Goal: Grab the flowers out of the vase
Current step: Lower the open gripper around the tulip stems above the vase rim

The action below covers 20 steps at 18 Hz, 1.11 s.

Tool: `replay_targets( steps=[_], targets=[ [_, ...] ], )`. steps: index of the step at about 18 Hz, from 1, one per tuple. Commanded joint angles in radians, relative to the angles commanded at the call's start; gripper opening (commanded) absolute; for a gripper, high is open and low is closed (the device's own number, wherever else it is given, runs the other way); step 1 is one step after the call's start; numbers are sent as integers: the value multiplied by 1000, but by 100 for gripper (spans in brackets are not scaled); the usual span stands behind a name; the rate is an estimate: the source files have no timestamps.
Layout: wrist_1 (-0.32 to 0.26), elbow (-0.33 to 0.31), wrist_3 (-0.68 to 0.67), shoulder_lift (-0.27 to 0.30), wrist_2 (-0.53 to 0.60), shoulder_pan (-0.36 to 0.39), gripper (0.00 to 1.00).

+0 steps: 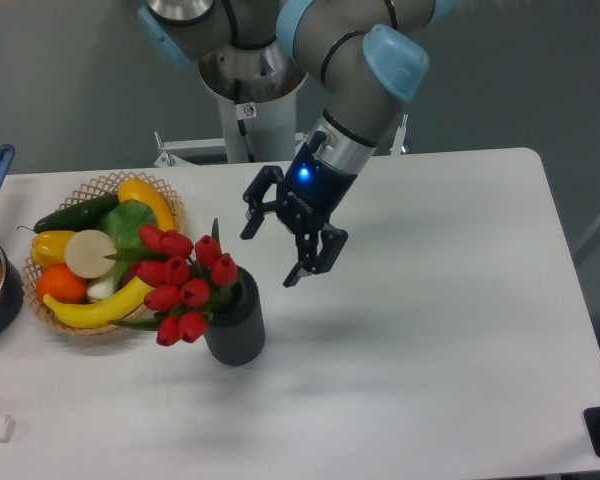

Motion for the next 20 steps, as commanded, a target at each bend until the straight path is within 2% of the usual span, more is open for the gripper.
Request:
replay_targets(
  steps=[2, 14, 20],
  targets=[
    [2, 0, 0, -8, -35, -2, 100],
    [5, -5, 0, -57, -42, -41, 100],
    [6, -2, 2, -86, -105, -58, 100]
  ],
)
